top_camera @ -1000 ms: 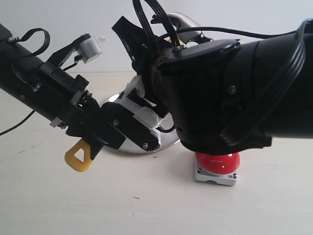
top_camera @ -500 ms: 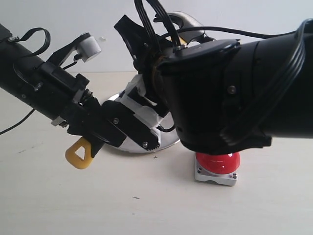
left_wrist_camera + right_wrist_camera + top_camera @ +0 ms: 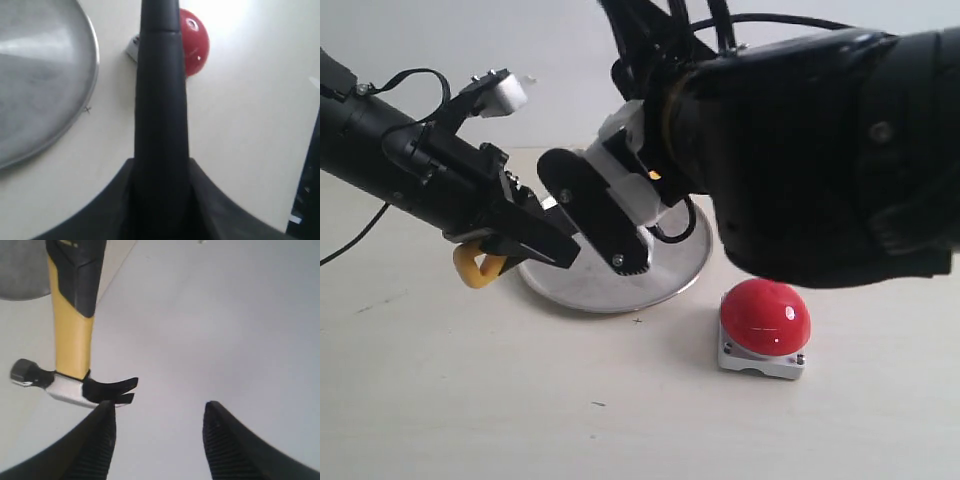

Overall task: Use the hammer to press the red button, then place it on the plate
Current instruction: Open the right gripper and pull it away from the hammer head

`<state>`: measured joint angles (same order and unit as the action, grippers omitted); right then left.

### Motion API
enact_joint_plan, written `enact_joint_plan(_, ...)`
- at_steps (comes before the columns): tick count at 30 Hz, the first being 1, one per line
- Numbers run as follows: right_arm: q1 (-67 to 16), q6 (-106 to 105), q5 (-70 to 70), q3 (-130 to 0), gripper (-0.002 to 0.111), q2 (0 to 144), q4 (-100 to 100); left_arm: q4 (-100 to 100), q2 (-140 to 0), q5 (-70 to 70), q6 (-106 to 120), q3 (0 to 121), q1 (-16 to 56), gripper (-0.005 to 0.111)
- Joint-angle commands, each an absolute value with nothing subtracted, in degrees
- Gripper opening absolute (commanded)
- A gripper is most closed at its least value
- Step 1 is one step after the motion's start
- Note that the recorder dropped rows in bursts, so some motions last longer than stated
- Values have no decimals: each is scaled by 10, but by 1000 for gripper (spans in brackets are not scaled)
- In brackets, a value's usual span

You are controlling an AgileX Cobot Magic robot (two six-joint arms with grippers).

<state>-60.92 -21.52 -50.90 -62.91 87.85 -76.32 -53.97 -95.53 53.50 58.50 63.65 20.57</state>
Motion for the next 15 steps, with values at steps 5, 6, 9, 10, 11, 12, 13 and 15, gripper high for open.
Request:
enact_joint_plan(5, -610, -49, -494, -632, 52, 790, -587, -594, -938, 457, 594, 642, 206, 0)
enact_joint_plan(6, -610, -13, -493, -632, 51, 778, -553, -596, -933, 454, 594, 640, 208, 0)
enact_joint_plan(9, -610, 66, -501, -632, 51, 749, -459, -605, -903, 417, 594, 624, 216, 0)
enact_joint_plan(10, -610, 90, -507, -632, 51, 741, -438, -606, -891, 401, 594, 617, 222, 0)
enact_joint_plan(11, -610, 124, -513, -632, 49, 734, -411, -606, -881, 387, 594, 610, 229, 0)
enact_joint_plan(12, -610, 161, -525, -632, 44, 727, -385, -606, -868, 371, 594, 601, 238, 0)
enact_joint_plan(13, -610, 189, -537, -632, 38, 722, -366, -606, -856, 356, 595, 589, 248, 0)
enact_joint_plan(15, -610, 242, -566, -624, 20, 710, -335, -605, -835, 324, 595, 567, 268, 0)
